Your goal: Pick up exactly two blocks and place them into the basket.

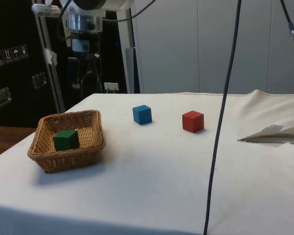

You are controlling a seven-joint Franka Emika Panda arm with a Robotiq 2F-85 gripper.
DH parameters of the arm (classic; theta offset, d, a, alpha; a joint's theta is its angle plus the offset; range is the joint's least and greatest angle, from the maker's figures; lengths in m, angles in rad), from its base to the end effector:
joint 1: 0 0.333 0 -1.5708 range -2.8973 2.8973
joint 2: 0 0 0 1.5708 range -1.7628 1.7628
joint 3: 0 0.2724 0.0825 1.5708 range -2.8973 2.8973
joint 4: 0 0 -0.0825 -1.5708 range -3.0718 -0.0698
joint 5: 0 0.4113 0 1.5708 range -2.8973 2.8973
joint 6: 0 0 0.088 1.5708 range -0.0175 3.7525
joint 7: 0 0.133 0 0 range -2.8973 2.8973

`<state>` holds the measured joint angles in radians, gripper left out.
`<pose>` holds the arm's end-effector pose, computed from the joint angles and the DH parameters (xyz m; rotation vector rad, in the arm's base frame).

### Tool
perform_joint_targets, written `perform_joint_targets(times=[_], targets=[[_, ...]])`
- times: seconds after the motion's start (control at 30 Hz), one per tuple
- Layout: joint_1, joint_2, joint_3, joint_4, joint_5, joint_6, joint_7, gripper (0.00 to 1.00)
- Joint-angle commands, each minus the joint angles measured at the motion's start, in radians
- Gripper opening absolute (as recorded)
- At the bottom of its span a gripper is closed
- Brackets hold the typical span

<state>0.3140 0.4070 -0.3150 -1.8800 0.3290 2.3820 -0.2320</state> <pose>0.6510 0.0116 0.2311 -3.0305 -0.0559 -0.2077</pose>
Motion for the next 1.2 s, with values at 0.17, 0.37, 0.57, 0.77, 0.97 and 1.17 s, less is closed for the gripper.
perform_joint_targets(times=[0.17, 0.37, 0.57, 0.77, 0.97, 1.17], targets=[[0.006, -0.035, -0.021, -0.044, -0.052, 0.012, -0.003, 1.00], [0.008, -0.042, -0.033, -0.057, -0.100, 0.007, 0.002, 1.00], [0.008, -0.042, -0.045, -0.059, -0.148, -0.004, 0.008, 1.00], [0.001, -0.038, -0.047, -0.057, -0.172, -0.008, 0.001, 1.00], [-0.002, -0.030, -0.071, -0.071, -0.210, -0.011, -0.009, 1.00], [-0.005, -0.013, -0.097, -0.078, -0.206, -0.008, -0.043, 1.00]])
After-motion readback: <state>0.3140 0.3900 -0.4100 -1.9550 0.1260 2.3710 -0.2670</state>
